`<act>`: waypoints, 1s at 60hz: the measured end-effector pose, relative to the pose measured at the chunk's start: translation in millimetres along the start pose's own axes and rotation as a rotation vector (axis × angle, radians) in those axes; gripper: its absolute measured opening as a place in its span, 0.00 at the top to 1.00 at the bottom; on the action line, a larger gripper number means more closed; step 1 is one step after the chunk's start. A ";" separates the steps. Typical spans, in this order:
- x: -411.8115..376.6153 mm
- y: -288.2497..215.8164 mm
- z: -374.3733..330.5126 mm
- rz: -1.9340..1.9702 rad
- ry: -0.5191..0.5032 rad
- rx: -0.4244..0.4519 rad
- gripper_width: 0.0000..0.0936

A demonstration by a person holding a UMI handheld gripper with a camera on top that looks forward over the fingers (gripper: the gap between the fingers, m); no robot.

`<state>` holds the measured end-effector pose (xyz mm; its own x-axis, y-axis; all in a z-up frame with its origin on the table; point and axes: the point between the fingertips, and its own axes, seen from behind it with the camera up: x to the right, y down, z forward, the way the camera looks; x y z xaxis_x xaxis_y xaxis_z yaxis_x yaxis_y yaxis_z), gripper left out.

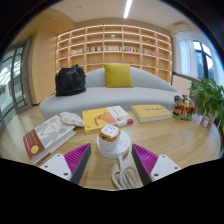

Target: Unplug charger

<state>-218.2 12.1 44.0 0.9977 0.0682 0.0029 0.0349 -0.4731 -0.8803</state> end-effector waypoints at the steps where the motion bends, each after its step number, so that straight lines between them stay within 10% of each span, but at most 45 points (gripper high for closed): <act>1: 0.8 -2.3 5.6 0.004 0.001 0.003 0.09; 15: -5.3 -23.1 49.2 0.064 0.004 0.065 0.55; 32: -4.0 -30.9 46.6 0.093 0.024 0.061 0.72; 39: 5.1 -169.1 -28.9 -0.046 0.075 0.466 0.73; 47: -0.2 -245.4 -85.0 0.018 -0.073 0.550 0.73; 60: 83.6 -155.6 -25.1 0.021 0.015 0.284 0.71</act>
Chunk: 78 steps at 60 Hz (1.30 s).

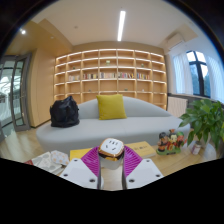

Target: Unplug charger

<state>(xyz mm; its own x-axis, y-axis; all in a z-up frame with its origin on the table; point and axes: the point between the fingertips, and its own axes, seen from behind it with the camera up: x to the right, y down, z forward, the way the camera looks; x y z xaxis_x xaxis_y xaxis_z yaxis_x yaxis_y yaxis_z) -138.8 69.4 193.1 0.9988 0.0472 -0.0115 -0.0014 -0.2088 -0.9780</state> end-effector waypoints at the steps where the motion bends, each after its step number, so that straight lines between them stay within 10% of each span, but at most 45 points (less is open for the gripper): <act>1: 5.1 14.3 3.3 0.009 0.006 -0.036 0.71; 18: 58.4 164.5 15.2 0.092 0.069 -0.355 0.58; 38: 120.0 157.5 -10.9 0.068 0.190 -0.356 0.08; 78: 81.5 99.5 -235.0 -0.093 0.083 -0.261 0.09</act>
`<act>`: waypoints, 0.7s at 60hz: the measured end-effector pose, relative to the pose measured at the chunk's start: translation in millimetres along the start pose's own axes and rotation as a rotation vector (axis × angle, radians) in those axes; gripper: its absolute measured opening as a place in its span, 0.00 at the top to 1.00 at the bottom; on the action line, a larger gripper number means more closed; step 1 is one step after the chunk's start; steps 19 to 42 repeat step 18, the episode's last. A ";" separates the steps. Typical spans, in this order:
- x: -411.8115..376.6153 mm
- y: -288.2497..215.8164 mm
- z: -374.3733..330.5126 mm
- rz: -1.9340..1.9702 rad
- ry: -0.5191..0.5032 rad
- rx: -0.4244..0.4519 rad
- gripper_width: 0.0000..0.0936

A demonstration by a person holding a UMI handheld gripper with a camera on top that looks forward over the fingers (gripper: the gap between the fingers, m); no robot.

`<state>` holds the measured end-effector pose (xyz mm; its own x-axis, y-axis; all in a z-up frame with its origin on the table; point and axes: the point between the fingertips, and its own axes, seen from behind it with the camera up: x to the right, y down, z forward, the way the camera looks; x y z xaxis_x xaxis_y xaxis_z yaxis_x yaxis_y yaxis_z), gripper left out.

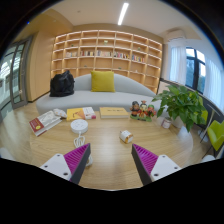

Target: Unplug charger

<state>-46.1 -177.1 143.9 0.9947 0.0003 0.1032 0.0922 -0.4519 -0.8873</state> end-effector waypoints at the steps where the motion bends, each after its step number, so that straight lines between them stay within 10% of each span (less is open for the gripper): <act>1: -0.3 -0.1 -3.4 -0.001 0.000 0.003 0.09; 42: 0.1 -0.1 -34.3 0.011 -0.022 0.017 0.09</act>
